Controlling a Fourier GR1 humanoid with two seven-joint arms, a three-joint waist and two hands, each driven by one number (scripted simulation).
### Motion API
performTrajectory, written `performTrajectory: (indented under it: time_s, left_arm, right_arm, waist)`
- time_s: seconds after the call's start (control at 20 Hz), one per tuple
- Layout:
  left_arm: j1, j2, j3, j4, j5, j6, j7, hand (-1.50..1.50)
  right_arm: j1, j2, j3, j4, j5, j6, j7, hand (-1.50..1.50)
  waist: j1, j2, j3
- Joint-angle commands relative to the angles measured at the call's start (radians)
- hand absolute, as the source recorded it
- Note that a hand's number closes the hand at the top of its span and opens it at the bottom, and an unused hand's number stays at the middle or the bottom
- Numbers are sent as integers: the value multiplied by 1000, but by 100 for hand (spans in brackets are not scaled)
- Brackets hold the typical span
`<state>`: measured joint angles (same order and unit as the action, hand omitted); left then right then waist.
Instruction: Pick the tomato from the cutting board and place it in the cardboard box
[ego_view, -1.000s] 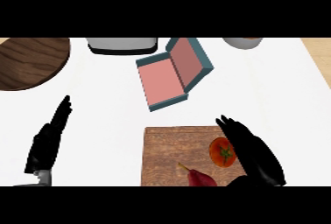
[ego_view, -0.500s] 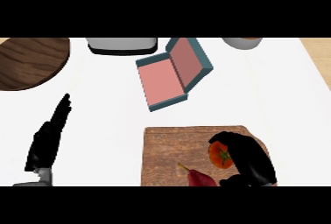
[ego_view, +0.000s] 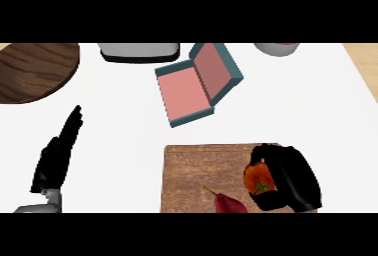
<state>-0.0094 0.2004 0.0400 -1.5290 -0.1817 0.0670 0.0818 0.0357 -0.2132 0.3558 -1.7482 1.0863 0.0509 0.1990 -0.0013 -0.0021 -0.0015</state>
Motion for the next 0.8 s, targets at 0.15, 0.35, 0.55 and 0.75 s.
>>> performTrajectory:
  time_s: [0.15,0.35,0.55,0.75]
  left_arm:
    - [18,-3,-8,-69,4,-14,63,0]
    - [67,7,12,-40,15,-24,-27,0]
    - [-23,-11,1,-47,-22,4,74,0]
    - [0,-7,16,-9,-4,-16,8,0]
  right_arm:
    - [-6,1,-168,41,62,34,218,150]
    - [-77,7,-235,20,106,167,404,150]
    - [-89,32,-208,-92,162,201,477,150]
    - [-231,17,-306,-163,25,265,411,150]
  waist:
    - [0,1,2]
    - [5,1,0]
    - [-2,1,1]
    - [2,1,1]
